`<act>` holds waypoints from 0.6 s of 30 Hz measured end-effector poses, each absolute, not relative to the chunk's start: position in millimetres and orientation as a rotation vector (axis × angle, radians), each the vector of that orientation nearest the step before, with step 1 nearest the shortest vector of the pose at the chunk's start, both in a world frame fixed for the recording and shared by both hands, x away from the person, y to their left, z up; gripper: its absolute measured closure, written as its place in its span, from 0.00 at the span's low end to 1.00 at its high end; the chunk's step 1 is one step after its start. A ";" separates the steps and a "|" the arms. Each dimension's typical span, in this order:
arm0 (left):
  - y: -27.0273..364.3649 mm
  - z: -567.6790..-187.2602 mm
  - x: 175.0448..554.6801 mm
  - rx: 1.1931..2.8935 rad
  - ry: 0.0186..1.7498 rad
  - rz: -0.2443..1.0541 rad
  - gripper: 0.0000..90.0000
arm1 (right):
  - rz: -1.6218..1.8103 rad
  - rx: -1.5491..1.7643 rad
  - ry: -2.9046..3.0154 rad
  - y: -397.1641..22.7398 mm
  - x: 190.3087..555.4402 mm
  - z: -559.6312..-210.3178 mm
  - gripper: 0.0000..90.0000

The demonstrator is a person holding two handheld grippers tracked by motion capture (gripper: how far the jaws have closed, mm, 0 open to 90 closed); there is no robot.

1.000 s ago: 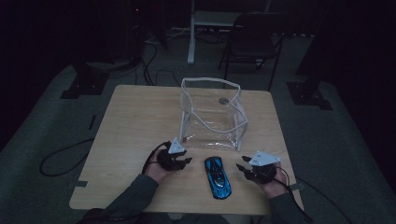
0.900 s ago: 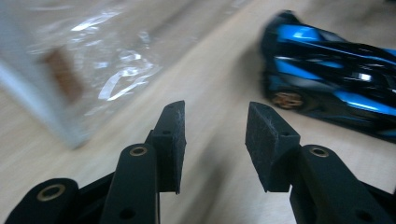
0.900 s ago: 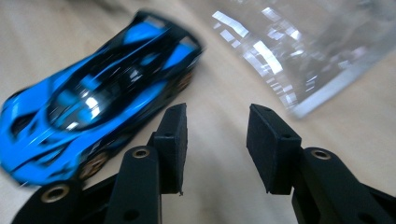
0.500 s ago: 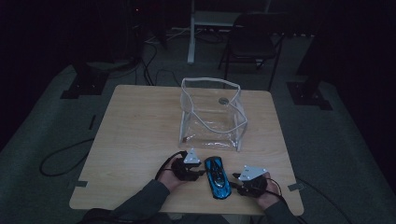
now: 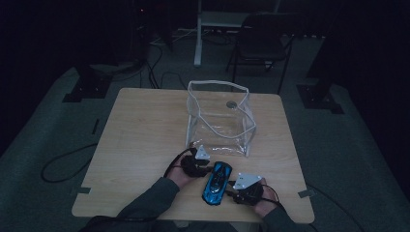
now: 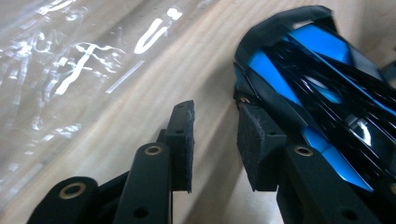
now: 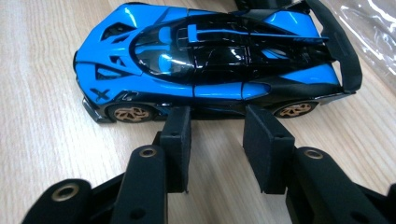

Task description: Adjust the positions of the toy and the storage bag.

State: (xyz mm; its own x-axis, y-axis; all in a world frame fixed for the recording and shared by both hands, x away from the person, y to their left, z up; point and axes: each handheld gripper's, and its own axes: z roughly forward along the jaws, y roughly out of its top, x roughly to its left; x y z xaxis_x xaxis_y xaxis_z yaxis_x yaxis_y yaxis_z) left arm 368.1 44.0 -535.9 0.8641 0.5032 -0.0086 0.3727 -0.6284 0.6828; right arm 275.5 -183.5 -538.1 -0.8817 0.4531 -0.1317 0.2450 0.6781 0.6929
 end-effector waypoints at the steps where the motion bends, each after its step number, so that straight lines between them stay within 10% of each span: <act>1: 44.0 -535.9 368.1 2.319 0.630 0.237 0.74 | 1.012 0.558 2.598 -182.7 275.0 -538.2 0.69; 18: 33.7 -537.1 384.6 2.292 0.652 0.206 0.66 | 1.190 0.568 2.494 -159.8 281.6 -523.1 0.61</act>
